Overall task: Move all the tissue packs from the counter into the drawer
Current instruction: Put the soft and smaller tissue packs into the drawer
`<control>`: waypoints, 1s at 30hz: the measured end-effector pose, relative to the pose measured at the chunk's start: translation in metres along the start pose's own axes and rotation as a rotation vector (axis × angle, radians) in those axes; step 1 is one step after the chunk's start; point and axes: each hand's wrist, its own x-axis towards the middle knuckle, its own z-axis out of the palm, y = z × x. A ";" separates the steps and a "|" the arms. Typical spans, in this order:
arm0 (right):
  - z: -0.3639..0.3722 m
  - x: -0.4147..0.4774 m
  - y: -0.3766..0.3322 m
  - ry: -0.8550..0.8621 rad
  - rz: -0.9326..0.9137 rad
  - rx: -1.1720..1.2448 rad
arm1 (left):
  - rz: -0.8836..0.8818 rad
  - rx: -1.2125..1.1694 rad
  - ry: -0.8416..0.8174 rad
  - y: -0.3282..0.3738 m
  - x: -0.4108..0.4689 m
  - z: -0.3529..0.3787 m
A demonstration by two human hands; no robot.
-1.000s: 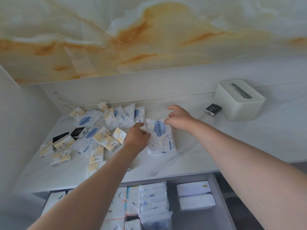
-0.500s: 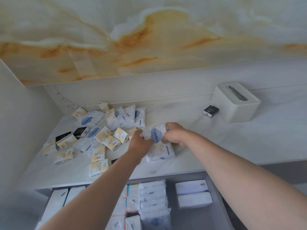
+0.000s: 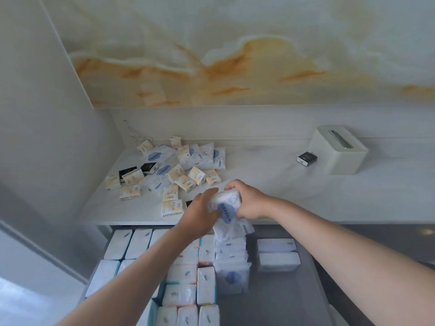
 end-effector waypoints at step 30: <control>0.184 -0.065 0.093 0.097 0.423 -0.049 | 0.370 0.761 -0.250 -0.096 -0.076 0.090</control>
